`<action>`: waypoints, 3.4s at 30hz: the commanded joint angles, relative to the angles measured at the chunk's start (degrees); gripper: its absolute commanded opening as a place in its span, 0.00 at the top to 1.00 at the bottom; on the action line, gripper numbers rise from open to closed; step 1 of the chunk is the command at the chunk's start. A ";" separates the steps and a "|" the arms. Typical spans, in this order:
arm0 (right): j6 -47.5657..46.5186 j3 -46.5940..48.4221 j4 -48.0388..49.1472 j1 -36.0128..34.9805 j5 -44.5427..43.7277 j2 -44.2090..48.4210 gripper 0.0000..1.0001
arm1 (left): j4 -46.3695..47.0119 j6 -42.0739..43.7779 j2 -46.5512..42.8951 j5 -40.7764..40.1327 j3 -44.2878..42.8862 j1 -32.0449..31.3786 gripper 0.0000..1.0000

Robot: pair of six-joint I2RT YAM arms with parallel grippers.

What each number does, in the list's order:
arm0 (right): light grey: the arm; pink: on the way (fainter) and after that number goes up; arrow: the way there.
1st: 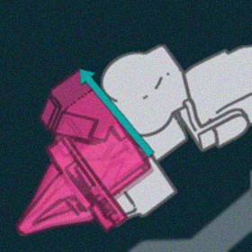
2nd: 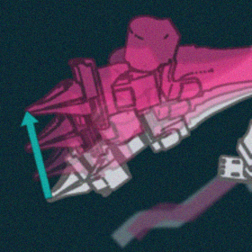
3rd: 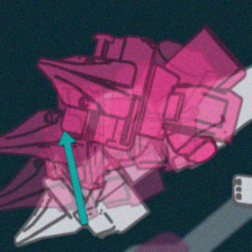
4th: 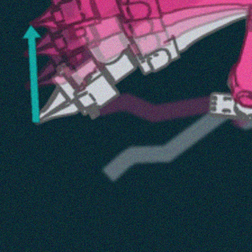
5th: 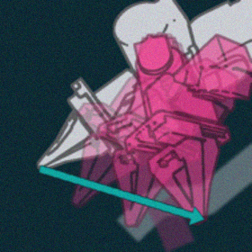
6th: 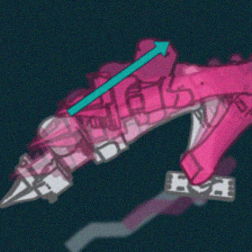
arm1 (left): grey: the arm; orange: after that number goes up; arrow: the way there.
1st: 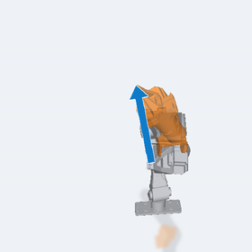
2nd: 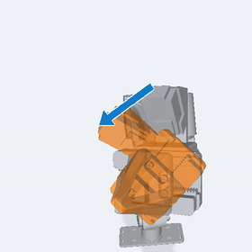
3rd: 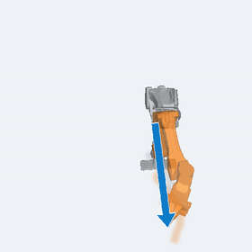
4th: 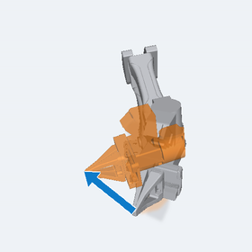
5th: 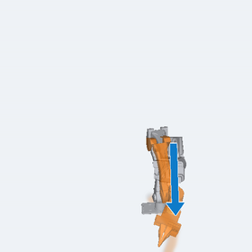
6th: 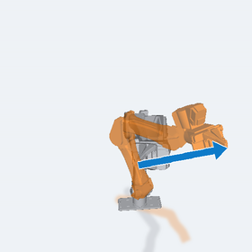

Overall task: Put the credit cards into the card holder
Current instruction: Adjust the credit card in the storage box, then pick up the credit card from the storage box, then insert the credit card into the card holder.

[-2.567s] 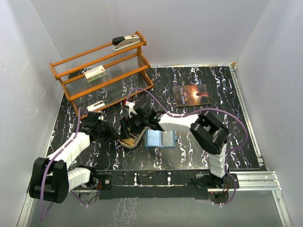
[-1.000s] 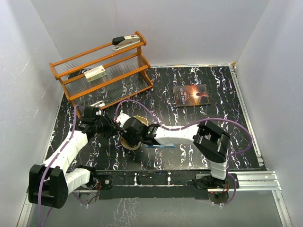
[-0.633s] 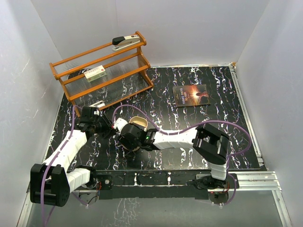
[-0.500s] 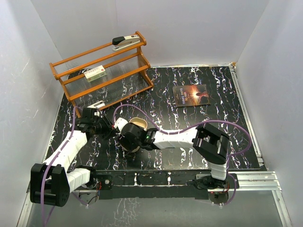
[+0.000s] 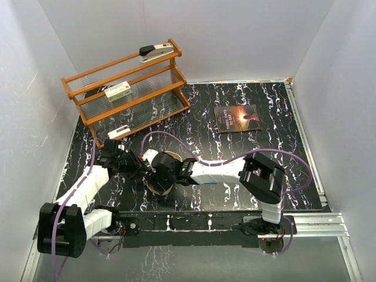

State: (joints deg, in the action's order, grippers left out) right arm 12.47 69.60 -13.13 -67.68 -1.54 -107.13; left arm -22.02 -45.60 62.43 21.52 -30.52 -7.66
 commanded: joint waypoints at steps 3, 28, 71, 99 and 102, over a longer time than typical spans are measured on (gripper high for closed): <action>2.02 2.20 1.47 0.59 6.48 2.54 0.32 | -0.44 0.16 -2.32 0.91 0.64 0.19 0.62; 4.57 4.01 0.38 0.80 9.86 2.18 0.33 | -3.66 -7.88 -6.49 -4.71 0.39 0.19 0.52; 6.56 4.33 -0.70 1.06 -0.97 9.79 1.00 | -3.39 6.06 -5.06 -0.17 -3.62 0.19 0.49; 19.33 -19.28 -0.77 22.75 3.18 34.49 1.00 | 9.51 6.93 9.54 -1.35 -15.10 -26.04 0.63; 21.89 -24.05 2.61 25.79 5.86 36.53 1.00 | 10.04 7.22 13.87 -3.36 -17.38 -30.35 0.66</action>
State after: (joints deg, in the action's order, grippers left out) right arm 30.17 49.89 -17.26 -44.93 -0.93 -73.95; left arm -13.43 -38.59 72.60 21.93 -44.36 -33.41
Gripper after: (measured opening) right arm 0.009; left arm 0.355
